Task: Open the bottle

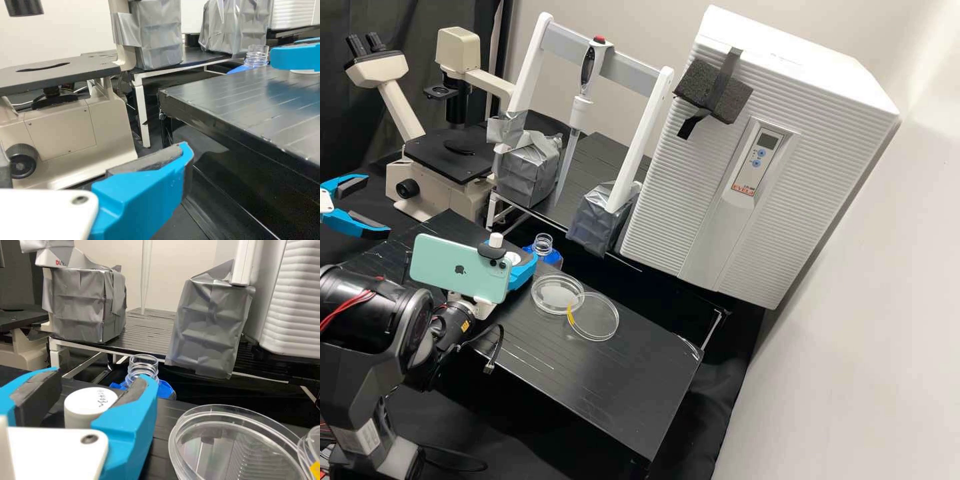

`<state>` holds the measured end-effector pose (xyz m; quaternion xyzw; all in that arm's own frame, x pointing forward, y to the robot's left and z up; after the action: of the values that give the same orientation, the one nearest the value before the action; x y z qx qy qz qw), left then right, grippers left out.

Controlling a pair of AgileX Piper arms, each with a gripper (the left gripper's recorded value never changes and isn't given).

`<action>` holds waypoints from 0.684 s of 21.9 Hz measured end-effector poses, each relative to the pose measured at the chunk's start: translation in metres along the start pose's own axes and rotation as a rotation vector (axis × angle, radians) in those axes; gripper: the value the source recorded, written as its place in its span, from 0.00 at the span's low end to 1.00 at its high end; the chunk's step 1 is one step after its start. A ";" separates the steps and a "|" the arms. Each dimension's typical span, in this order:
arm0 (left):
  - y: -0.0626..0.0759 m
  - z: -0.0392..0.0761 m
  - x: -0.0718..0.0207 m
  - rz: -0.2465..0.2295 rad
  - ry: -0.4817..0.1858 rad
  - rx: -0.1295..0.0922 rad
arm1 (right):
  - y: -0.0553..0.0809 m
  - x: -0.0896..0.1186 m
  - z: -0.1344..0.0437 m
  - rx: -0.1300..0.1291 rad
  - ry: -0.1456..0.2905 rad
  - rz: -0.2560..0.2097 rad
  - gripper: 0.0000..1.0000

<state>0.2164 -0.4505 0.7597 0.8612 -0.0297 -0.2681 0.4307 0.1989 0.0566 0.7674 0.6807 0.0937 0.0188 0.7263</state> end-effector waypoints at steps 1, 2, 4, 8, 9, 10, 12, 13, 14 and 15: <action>0.000 0.000 0.0003 0.003 0.006 0.002 | 0.000 0.000 -0.001 0.002 0.003 0.003 1.00; 0.001 -0.001 0.0005 0.010 0.024 0.000 | 0.002 -0.001 -0.003 0.004 0.013 0.008 1.00; 0.001 -0.002 0.0008 0.020 0.054 0.020 | 0.005 -0.003 -0.007 -0.004 0.031 0.025 1.00; 0.005 -0.004 -0.0019 0.057 0.140 0.065 | 0.012 -0.014 -0.016 -0.034 0.084 0.061 1.00; 0.006 -0.003 -0.0029 0.063 0.149 0.081 | 0.014 -0.017 -0.018 -0.042 0.095 0.074 1.00; 0.006 -0.003 -0.0039 0.066 0.160 0.096 | 0.016 -0.021 -0.020 -0.053 0.102 0.087 1.00; 0.006 -0.003 -0.0058 0.069 0.186 0.097 | 0.021 -0.028 -0.027 -0.086 0.115 0.135 1.00; 0.006 -0.004 -0.0060 0.075 0.207 0.087 | 0.023 -0.031 -0.030 -0.099 0.123 0.155 1.00; 0.007 -0.005 -0.0059 0.080 0.224 0.087 | 0.024 -0.033 -0.031 -0.114 0.126 0.163 1.00; 0.007 -0.007 -0.0062 0.083 0.245 0.090 | 0.025 -0.036 -0.032 -0.121 0.127 0.174 1.00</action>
<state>0.2156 -0.4485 0.7710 0.9041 -0.0247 -0.1409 0.4027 0.1611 0.0846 0.7942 0.6386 0.0790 0.1304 0.7543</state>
